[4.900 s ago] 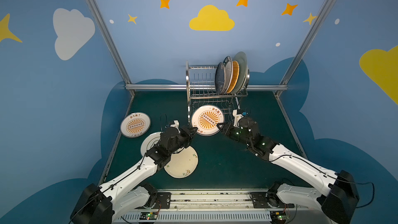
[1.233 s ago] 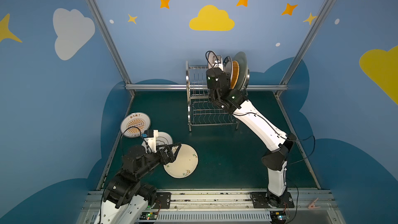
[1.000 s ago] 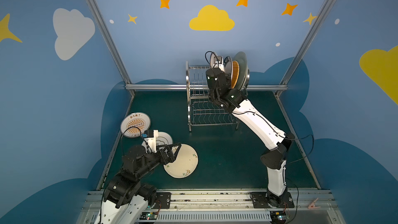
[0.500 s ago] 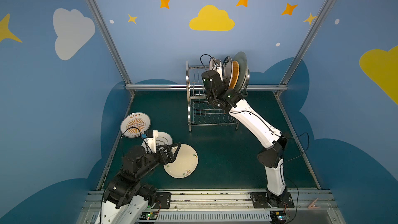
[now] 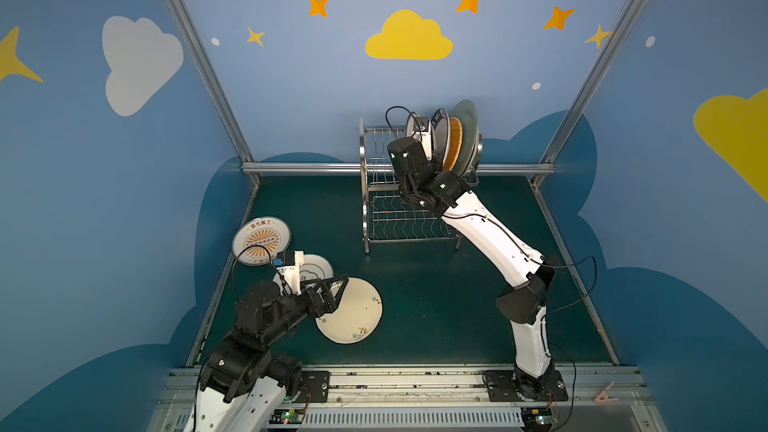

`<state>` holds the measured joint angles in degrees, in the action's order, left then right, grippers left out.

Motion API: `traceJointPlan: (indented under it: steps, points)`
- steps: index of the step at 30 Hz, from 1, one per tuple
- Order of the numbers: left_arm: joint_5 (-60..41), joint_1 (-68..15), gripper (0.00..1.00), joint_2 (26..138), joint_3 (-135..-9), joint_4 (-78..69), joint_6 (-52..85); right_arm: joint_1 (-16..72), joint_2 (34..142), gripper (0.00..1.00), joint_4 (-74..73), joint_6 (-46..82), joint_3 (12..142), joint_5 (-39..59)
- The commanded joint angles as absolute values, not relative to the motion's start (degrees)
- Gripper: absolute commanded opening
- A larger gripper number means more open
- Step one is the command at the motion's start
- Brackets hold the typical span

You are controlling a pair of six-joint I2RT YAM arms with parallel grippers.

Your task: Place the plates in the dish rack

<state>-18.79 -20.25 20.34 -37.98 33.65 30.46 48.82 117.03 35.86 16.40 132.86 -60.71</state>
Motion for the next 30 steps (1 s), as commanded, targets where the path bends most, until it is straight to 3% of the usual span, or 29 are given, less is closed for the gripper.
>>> traceJointPlan:
  steps: [1, 14, 30]
  points:
    - [-19.08, -19.98, 1.0, 19.58, -37.71, 33.15, 30.11, 48.64, 117.33, 0.0, 37.94, 17.58, 134.21, -63.63]
    - [-19.6, -19.87, 1.0, 19.41, -37.68, 32.81, 30.15, 48.78, 117.43, 0.0, 40.04, 18.63, 133.97, -67.16]
    - [-21.0, -18.39, 1.0, 19.82, -37.47, 32.28, 30.24, 48.85, 116.23, 0.0, 43.99, 24.87, 133.77, -59.4]
